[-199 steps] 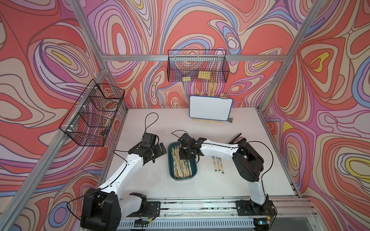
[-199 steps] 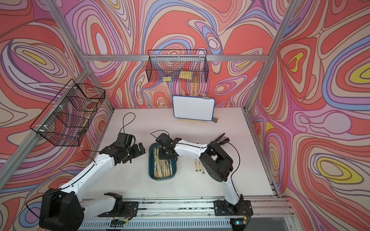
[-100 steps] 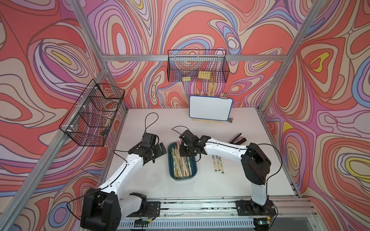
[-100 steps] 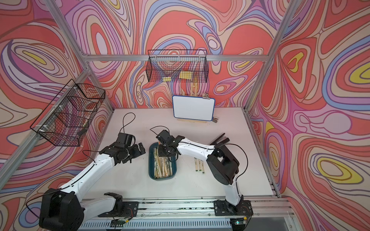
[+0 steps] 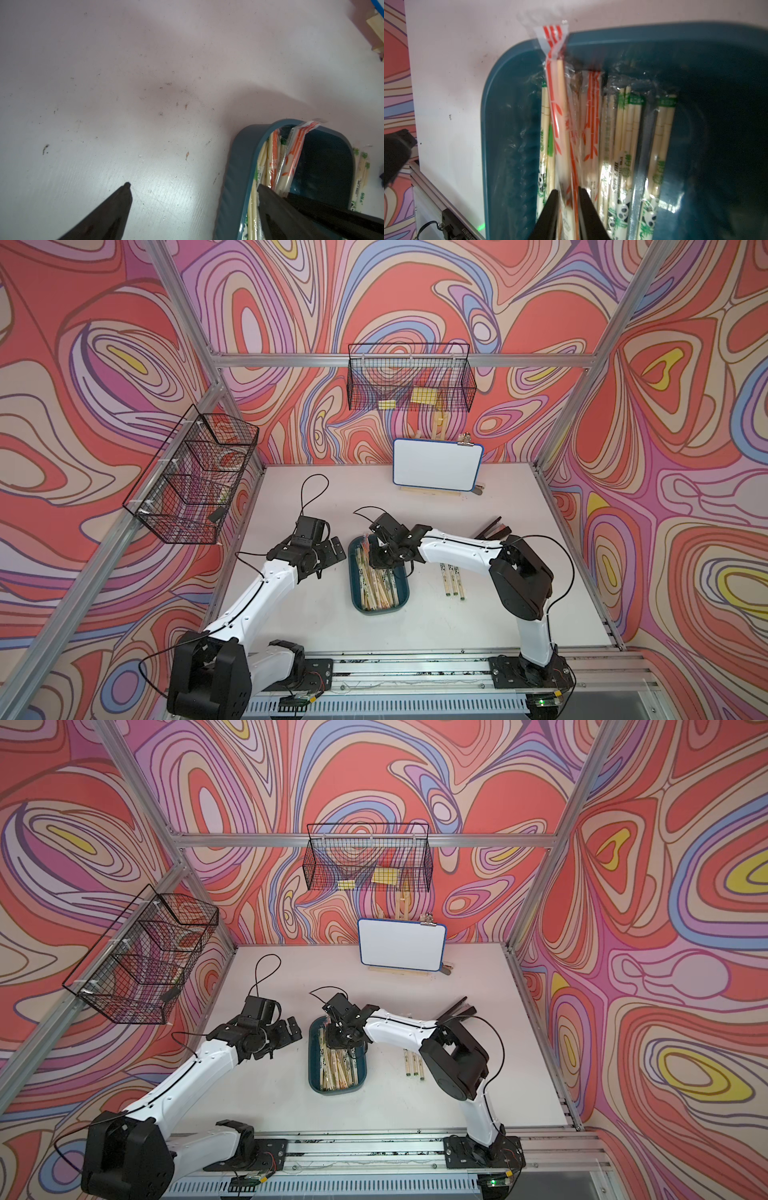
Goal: Take the paired disposable chopsticks out of the storage box
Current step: Pick up the paired disposable chopsticks from the storage box.
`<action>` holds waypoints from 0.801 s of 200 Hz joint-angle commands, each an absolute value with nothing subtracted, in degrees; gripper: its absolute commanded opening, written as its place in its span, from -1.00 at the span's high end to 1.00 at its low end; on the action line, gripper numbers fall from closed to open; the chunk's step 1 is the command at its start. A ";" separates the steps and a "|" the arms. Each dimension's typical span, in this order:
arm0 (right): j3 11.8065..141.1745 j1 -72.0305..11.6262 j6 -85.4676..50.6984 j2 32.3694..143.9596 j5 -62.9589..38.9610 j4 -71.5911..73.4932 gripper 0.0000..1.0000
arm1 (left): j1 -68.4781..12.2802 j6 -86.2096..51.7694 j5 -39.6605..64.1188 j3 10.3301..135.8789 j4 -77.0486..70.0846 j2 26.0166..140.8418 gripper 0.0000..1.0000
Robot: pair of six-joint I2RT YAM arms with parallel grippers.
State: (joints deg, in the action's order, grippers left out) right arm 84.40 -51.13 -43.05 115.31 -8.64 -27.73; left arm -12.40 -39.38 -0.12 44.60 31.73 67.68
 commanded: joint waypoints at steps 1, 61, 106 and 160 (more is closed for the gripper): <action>83.01 -51.11 -42.63 114.56 -8.33 -27.65 0.51 | -12.57 -38.67 0.17 45.53 31.71 68.23 -0.99; 79.41 -52.39 -43.15 112.04 -7.67 -28.37 0.50 | -12.50 -38.77 0.05 45.35 31.80 68.09 -0.99; 79.01 -53.22 -43.42 111.80 -7.30 -28.22 0.49 | -12.57 -38.87 0.00 45.00 31.82 67.94 -0.99; 79.50 -53.53 -43.50 113.08 -7.13 -28.35 0.45 | -12.57 -38.88 -0.13 44.82 31.86 67.68 -1.00</action>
